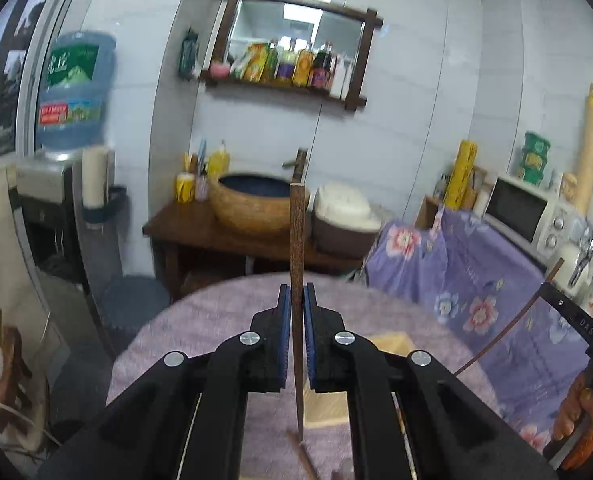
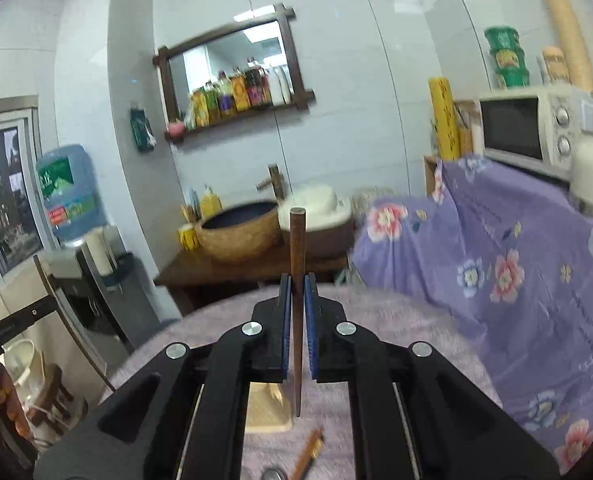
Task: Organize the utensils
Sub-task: 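Lift the chopsticks upright and carry both tools over the cream holder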
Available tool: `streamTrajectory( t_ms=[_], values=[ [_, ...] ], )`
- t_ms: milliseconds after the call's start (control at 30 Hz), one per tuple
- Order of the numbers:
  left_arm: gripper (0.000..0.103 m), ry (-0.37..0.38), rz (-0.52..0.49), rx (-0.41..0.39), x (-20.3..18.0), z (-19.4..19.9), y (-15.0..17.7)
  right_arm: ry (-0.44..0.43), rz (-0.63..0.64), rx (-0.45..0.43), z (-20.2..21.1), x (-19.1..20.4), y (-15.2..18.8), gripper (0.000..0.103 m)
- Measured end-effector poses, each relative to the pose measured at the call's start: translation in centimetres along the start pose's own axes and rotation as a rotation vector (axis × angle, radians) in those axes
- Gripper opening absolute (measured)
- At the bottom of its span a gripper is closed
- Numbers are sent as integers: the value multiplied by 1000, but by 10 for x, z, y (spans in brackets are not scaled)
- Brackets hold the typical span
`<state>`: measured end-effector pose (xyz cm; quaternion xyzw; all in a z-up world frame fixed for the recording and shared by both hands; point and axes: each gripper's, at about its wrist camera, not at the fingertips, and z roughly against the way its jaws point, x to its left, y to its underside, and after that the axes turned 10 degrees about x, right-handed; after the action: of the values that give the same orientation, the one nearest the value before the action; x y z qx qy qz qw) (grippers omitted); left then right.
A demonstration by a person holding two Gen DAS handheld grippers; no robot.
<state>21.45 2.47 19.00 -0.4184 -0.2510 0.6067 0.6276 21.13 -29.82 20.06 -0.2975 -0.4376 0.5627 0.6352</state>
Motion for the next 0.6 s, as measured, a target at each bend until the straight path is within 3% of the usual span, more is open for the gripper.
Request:
streamTrajectory(
  t_ms=[133, 233, 400, 600],
  values=[
    [8, 33, 9, -64, -24, 3, -38, -42, 6, -58, 5, 27, -40, 8],
    [8, 40, 9, -66, -38, -12, -42, -75, 11, -53, -4, 45, -47, 8],
    [8, 21, 6, -2, -51, -64, -11, -57, 53, 14, -44, 65, -14, 8],
    [8, 5, 32, 98, -45, -112, 26, -49, 8, 125, -91, 54, 19, 8]
  ],
)
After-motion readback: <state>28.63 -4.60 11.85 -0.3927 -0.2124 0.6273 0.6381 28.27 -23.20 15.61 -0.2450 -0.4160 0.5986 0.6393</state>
